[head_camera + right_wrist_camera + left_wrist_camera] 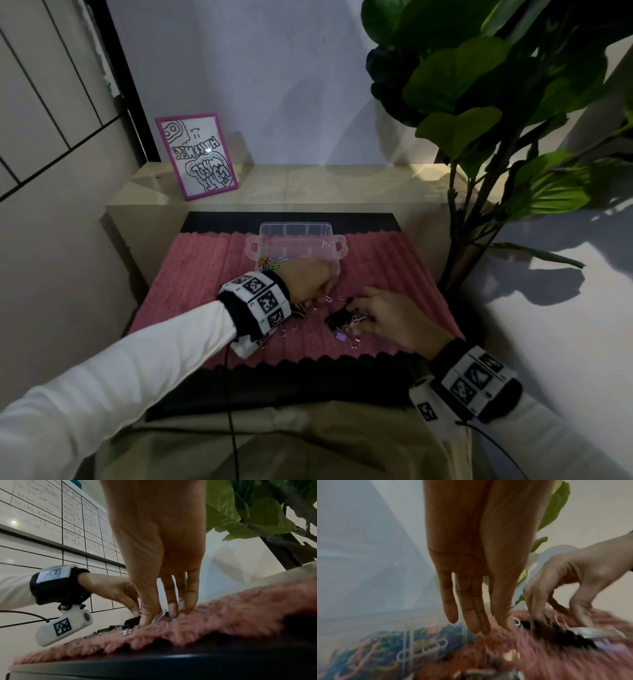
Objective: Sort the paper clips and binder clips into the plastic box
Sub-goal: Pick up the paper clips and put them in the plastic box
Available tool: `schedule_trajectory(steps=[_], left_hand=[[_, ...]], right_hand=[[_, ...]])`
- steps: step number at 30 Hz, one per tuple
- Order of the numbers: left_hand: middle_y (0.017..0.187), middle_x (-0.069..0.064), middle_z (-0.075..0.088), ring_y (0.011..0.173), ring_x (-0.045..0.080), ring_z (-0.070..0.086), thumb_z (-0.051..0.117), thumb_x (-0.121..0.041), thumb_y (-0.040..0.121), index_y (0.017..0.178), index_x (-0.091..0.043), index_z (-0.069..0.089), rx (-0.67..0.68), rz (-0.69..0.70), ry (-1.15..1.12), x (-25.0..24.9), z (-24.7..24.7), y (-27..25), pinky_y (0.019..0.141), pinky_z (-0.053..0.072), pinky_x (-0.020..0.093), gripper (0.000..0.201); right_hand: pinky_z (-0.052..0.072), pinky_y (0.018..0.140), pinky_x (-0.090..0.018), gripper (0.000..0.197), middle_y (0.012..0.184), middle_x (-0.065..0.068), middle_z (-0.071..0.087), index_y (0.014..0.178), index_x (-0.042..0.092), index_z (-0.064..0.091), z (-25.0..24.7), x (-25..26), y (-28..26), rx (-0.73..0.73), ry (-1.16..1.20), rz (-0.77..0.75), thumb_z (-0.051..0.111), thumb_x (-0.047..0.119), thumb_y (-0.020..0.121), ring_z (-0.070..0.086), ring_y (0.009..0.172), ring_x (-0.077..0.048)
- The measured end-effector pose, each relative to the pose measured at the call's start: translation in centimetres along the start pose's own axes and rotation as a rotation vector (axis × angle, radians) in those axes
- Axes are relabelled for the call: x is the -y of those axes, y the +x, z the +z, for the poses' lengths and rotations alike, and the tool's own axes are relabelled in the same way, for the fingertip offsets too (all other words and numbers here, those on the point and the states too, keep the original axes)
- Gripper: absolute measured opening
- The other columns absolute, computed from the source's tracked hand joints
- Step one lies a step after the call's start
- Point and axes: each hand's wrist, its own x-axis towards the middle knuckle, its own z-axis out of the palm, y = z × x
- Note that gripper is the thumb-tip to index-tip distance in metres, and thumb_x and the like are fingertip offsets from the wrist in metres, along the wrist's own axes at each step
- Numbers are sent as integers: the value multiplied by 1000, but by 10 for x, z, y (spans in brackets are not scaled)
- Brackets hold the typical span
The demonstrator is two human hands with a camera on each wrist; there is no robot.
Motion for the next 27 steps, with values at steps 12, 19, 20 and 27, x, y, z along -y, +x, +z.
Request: schedule_trajectory(steps=[12, 19, 20, 27], left_hand=[[97, 8, 65, 88, 18, 60, 67, -15, 78, 84, -7, 66, 139, 250, -99, -8, 11, -11, 76, 44, 27, 10], [87, 2, 70, 74, 7, 57, 66, -17, 81, 85, -10, 66, -52, 133, -199, -3, 0, -8, 69, 45, 20, 8], [88, 3, 69, 75, 8, 57, 65, -15, 81, 85, -9, 66, -79, 112, -225, -6, -1, -3, 70, 45, 22, 7], [101, 12, 70, 94, 24, 63, 68, -18, 78, 95, -1, 68, 122, 25, -88, -42, 14, 35, 80, 44, 28, 24]], right_hand=[[39, 63, -6, 14, 69, 14, 57, 78, 8, 70, 9, -14, 3, -205, 479, 5, 74, 0, 67, 57, 66, 6], [52, 66, -18, 12, 76, -9, 73, 77, 6, 73, -6, -35, -12, -307, 775, 129, 67, -3, 74, 66, 68, -11], [52, 66, -19, 12, 73, -5, 73, 76, 9, 73, -8, -38, -12, -319, 782, 142, 68, -2, 74, 66, 67, -10], [52, 66, -20, 22, 62, 7, 71, 68, 20, 72, -12, -42, -9, -320, 809, 154, 71, -2, 72, 65, 62, -5]])
